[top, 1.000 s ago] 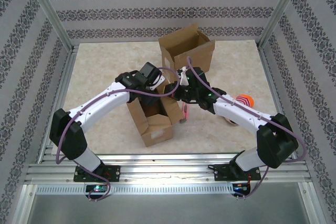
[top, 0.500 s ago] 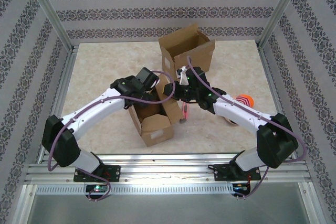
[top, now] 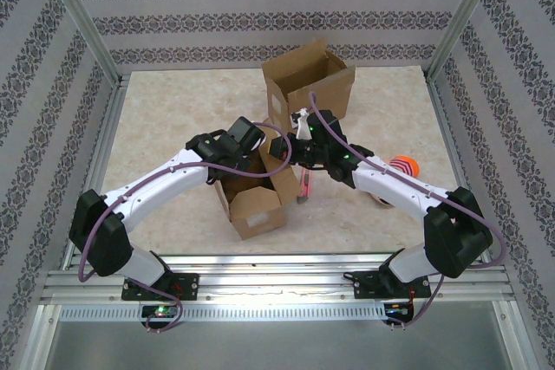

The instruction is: Unpack the express box

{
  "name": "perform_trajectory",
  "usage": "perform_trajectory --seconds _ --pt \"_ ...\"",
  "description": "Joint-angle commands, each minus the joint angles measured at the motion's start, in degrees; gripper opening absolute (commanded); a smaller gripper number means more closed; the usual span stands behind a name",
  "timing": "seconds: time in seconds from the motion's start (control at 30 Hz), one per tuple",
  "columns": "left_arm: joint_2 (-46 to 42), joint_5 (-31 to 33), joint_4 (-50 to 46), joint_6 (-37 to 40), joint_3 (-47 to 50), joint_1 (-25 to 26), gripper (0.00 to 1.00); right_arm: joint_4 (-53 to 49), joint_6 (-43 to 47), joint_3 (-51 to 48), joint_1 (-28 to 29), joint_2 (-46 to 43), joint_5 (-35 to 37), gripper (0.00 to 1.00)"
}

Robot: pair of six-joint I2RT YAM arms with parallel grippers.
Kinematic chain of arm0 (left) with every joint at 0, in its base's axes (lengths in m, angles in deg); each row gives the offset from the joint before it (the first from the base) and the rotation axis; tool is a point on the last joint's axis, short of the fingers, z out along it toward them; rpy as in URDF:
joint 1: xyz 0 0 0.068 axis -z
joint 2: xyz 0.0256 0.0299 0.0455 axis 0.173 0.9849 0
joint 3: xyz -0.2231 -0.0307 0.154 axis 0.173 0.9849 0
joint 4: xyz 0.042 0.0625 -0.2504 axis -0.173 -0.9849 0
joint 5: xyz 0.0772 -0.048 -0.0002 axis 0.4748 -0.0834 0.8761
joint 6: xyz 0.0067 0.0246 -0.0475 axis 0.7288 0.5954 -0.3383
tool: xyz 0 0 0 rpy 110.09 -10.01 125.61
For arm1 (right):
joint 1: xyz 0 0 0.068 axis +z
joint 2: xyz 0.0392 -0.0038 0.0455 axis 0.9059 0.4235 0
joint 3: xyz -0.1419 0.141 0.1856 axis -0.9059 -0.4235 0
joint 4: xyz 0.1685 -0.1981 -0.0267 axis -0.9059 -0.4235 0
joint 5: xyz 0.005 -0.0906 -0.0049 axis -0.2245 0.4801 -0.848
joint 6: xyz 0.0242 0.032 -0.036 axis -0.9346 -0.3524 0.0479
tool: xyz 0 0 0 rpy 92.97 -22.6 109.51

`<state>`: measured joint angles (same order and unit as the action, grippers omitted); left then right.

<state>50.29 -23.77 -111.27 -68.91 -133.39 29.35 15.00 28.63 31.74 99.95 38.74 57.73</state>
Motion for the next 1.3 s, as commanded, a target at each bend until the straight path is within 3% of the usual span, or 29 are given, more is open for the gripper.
perform_trajectory --seconds 0.0,0.07,0.1,0.17,0.23,0.53,0.83,1.07,1.2,1.27 --pt "-0.97 6.40 -3.33 0.92 -0.46 -0.55 0.48 -0.02 0.15 -0.40 -0.58 -0.28 -1.45 0.00" --pt "-1.01 7.69 -3.24 0.92 -0.62 -0.54 0.46 -0.02 0.21 -0.48 -0.55 -0.33 -1.50 0.00" --pt "-1.15 8.53 -2.83 0.99 -0.47 -0.47 0.52 -0.02 0.17 -0.48 -0.55 -0.36 -1.48 0.00" --pt "-1.71 9.45 -1.87 1.18 0.01 -0.14 0.75 -0.02 0.21 -0.53 -0.56 -0.44 -1.52 0.00" --pt "-2.10 10.05 -0.97 1.48 0.69 0.31 0.82 -0.02 0.16 -0.48 -0.55 -0.51 -1.60 0.00" --pt "-2.45 15.29 2.60 4.02 3.38 2.40 0.79 0.42 -0.02 -0.71 -0.55 -0.47 -1.90 0.00" --pt "-3.25 16.04 3.58 5.40 4.46 4.45 0.63 0.70 -0.19 -0.68 -0.55 -0.16 -2.26 0.00" --pt "-3.14 14.66 1.86 5.52 3.63 4.75 0.29 0.77 -0.02 -0.66 -0.57 -0.01 -2.48 0.00" --pt "-2.50 14.18 0.09 5.65 2.52 4.80 0.03 -0.12 0.87 0.11 -0.68 0.30 -3.17 0.00" --pt "-2.39 14.31 -0.75 5.83 1.55 4.72 0.00 -1.29 2.05 0.92 -0.97 0.40 -4.20 0.00"
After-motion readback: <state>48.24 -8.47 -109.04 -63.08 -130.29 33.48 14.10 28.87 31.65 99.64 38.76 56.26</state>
